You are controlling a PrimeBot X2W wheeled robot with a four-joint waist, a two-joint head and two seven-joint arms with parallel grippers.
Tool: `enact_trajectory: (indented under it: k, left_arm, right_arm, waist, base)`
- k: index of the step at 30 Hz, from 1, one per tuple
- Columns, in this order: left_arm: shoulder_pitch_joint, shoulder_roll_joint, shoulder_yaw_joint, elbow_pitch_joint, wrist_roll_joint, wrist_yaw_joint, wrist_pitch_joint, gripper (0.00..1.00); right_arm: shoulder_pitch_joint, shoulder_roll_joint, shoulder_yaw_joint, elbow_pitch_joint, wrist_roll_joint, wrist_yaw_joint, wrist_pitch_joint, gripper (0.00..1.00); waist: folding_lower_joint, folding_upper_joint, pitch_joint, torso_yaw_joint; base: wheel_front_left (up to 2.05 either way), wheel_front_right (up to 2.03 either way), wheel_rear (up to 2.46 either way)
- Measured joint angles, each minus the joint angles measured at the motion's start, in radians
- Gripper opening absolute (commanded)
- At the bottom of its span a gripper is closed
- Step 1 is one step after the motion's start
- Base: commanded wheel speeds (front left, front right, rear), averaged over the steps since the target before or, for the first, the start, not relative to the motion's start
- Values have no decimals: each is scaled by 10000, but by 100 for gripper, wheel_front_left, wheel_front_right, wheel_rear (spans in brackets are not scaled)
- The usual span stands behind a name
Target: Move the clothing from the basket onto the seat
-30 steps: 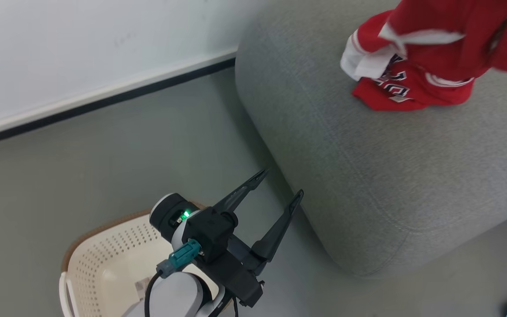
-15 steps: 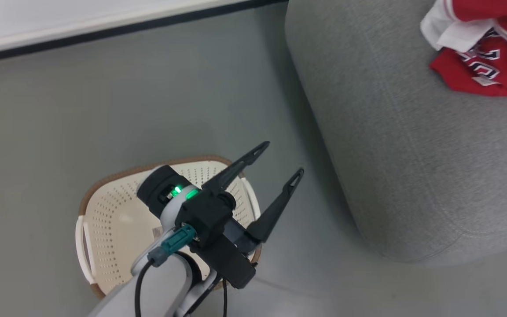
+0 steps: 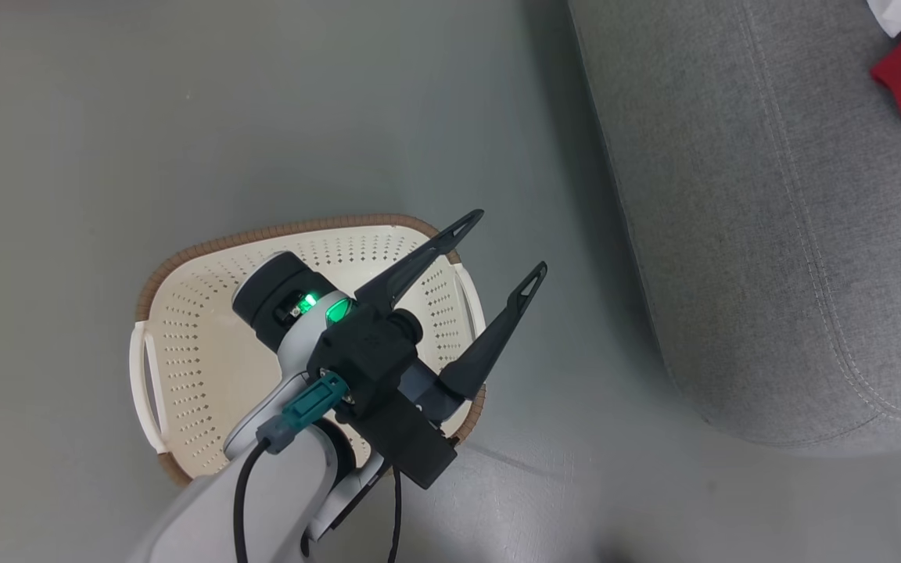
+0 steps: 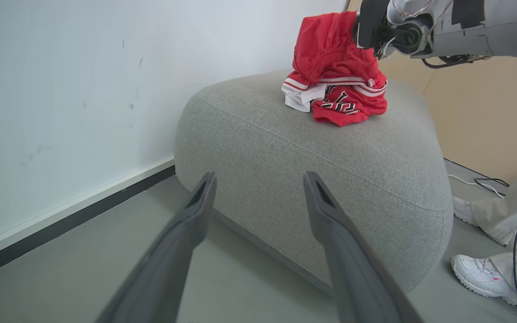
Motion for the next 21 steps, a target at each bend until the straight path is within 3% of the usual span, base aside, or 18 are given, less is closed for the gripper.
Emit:
enact_trajectory:
  k: [4,5,6,8,10,11,21]
  left_arm:
    - [-111,54,-2,2,0,-2,73,100]
    - [-112,56,-12,10,0,-4,73,100]
    - [-112,54,-19,15,0,-6,73,100]
    - [-114,56,-15,54,0,-54,71,100]
    - [-114,58,-13,117,0,-77,69,100]
    - [-114,75,-8,146,0,-77,69,100]
    - [-61,230,123,428,-50,-75,-107,100]
  right_arm:
    - [150,326,163,334,-65,90,-107,7]
    - [151,401,196,380,-67,100,-136,16]
    - [151,449,215,426,-69,140,-171,31]
    - [168,520,267,566,-71,190,-211,48]
    - [300,606,301,671,-82,274,-265,91]
    - [366,673,332,732,-84,332,-295,100]
    - [1008,1498,761,974,-196,897,-453,100]
  waist:
    - [-1,0,155,-29]
    - [-1,-1,164,-62]
    - [-1,-1,166,-96]
    - [-1,-1,153,-166]
    - [-2,-2,118,-238]
    - [-2,-2,93,-276]
    - [-3,-1,-345,-862]
  base:
    - [0,0,0]
    - [0,0,0]
    - [0,0,0]
    - [0,0,0]
    - [0,0,0]
    - [0,0,0]
    - [0,0,0]
